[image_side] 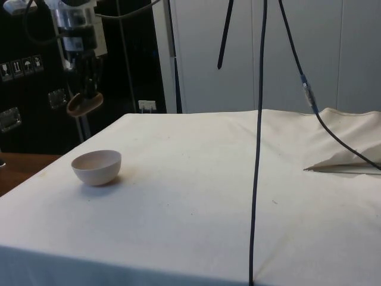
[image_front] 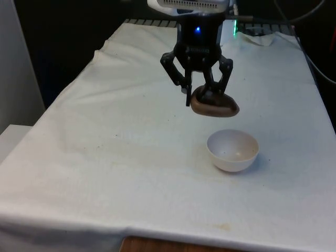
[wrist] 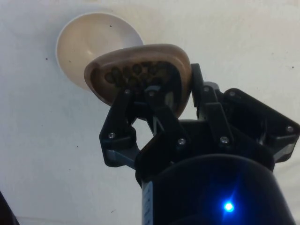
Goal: Pour the coffee beans from the cup into the bowl.
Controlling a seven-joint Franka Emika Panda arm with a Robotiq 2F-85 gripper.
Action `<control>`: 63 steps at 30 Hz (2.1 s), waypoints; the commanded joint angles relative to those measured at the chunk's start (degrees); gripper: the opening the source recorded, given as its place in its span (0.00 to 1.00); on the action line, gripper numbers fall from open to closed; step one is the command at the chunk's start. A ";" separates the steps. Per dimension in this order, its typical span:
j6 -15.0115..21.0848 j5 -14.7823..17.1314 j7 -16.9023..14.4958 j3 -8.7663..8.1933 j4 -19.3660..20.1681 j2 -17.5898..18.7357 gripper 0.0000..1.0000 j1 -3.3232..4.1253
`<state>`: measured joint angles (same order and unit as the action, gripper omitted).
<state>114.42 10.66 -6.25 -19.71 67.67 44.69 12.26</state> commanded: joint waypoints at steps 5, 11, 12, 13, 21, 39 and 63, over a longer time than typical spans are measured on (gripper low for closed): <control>2.35 -0.06 -0.06 -0.11 3.15 -1.95 0.01 0.57; 0.92 -0.06 0.00 0.11 1.15 -0.74 0.01 0.17; 0.74 -0.06 0.00 0.17 0.97 -0.63 0.01 0.11; 0.11 0.00 0.00 0.23 0.11 -0.06 0.01 -0.06; -1.15 0.00 -0.11 0.29 0.00 -1.55 0.01 -0.17; -7.28 -2.18 0.11 0.40 2.12 -8.02 0.01 0.23; -1.15 -4.30 2.01 3.90 9.57 -9.11 0.01 0.23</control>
<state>111.67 6.65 -4.35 -15.47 74.43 37.70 11.86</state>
